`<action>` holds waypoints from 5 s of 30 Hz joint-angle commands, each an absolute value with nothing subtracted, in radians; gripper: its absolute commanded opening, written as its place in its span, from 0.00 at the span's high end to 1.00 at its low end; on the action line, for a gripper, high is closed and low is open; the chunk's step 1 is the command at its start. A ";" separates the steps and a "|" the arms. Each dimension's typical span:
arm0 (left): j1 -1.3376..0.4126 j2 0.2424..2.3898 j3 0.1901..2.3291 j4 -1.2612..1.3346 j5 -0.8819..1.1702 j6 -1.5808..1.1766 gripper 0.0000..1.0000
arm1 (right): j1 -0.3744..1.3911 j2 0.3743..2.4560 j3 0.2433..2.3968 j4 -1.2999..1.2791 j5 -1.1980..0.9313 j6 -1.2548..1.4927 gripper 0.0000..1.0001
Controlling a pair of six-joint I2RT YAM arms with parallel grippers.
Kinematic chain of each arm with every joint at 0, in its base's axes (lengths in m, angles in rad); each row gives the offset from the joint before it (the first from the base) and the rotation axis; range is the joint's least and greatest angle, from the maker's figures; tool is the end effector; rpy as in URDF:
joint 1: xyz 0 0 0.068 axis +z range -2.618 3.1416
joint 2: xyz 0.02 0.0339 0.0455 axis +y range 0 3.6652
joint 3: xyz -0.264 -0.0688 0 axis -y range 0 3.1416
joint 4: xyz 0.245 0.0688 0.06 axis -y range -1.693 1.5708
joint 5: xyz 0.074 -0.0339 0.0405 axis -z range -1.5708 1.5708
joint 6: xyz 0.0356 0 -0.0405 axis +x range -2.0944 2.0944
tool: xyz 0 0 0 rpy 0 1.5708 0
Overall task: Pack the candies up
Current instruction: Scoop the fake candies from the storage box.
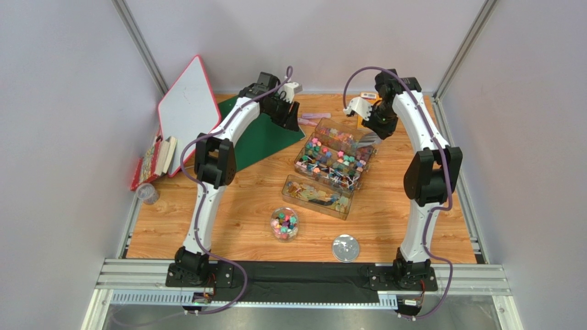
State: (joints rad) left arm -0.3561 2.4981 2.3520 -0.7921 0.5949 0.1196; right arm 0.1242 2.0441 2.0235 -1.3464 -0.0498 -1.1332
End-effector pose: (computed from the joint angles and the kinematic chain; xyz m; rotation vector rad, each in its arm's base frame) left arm 0.5025 -0.2082 0.2121 0.8189 2.3309 -0.8432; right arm 0.4053 0.0524 0.2961 -1.7339 2.3719 -0.0812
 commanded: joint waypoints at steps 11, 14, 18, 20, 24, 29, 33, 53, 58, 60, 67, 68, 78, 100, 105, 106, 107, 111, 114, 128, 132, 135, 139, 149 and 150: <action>-0.328 2.379 2.295 -0.765 0.686 0.043 0.44 | 0.224 2.204 2.226 -1.657 0.189 -1.051 1.00; -0.322 2.375 2.298 -0.756 0.704 0.028 0.44 | 0.242 2.218 2.217 -1.667 0.201 -1.057 1.00; -0.310 2.375 2.306 -0.746 0.718 0.020 0.44 | 0.252 2.233 2.200 -1.667 0.198 -1.043 1.00; -0.305 2.376 2.304 -0.742 0.726 0.014 0.43 | 0.252 2.237 2.178 -1.667 0.201 -1.040 1.00; -0.288 2.382 2.301 -0.730 0.758 -0.018 0.43 | 0.250 2.218 2.112 -1.667 0.222 -1.016 1.00; -0.282 2.381 2.301 -0.713 0.785 -0.029 0.43 | 0.249 2.192 2.060 -1.669 0.241 -0.993 1.00; -0.282 2.379 2.301 -0.700 0.802 -0.035 0.42 | 0.252 2.218 2.101 -1.669 0.250 -0.971 1.00; -0.253 2.341 2.226 -0.709 0.834 -0.023 0.41 | 0.324 2.358 2.192 -1.669 0.247 -0.911 1.00; -0.241 2.333 2.211 -0.727 0.836 -0.011 0.41 | 0.325 2.398 2.200 -1.669 0.213 -0.876 1.00; -0.236 2.332 2.206 -0.733 0.833 -0.006 0.41 | 0.324 2.413 2.212 -1.669 0.199 -0.861 1.00; -0.233 2.338 2.203 -0.733 0.836 -0.028 0.41 | 0.324 2.451 2.267 -1.666 0.161 -0.833 1.00; -0.233 2.338 2.201 -0.732 0.836 -0.032 0.41 | 0.324 2.456 2.273 -1.663 0.153 -0.830 1.00; -0.233 2.309 2.157 -0.762 0.775 0.024 0.36 | 0.322 2.448 2.194 -1.531 0.080 -0.827 1.00; -0.227 2.261 2.157 -0.881 0.680 0.206 0.36 | 0.275 2.226 1.896 -1.164 -0.253 -0.848 1.00; -0.227 2.257 2.160 -0.893 0.680 0.199 0.36 | 0.275 2.272 1.939 -1.196 -0.235 -0.798 0.94; -0.226 2.256 2.160 -0.893 0.678 0.198 0.36 | 0.275 2.269 1.934 -1.195 -0.242 -0.804 0.87; -0.227 2.252 2.154 -0.894 0.675 0.198 0.36 | 0.275 2.264 1.924 -1.189 -0.250 -0.807 0.83; -0.227 2.241 2.137 -0.894 0.670 0.199 0.36 | 0.275 2.238 1.899 -1.154 -0.281 -0.807 0.71; -0.227 2.235 2.131 -0.894 0.669 0.198 0.36 | 0.275 2.247 1.908 -1.146 -0.279 -0.805 0.70; -0.232 2.214 2.105 -0.899 0.638 0.219 0.36 | 0.270 2.169 1.748 -1.028 -0.324 -0.818 1.00; -0.232 2.209 2.117 -0.923 0.617 0.259 0.36 | 0.265 2.060 1.626 -0.914 -0.359 -0.827 1.00; -0.230 2.201 2.128 -0.942 0.603 0.296 0.36 | 0.258 2.011 1.574 -0.856 -0.382 -0.813 1.00; -0.229 2.201 2.172 -0.986 0.584 0.328 0.36 | 0.241 1.951 1.507 -0.769 -0.411 -0.796 1.00; -0.229 2.172 2.200 -1.022 0.546 0.365 0.30 | 0.218 1.845 1.414 -0.653 -0.529 -0.750 1.00; -0.229 2.165 2.198 -1.022 0.545 0.370 0.29 | 0.219 1.829 1.414 -0.650 -0.540 -0.744 1.00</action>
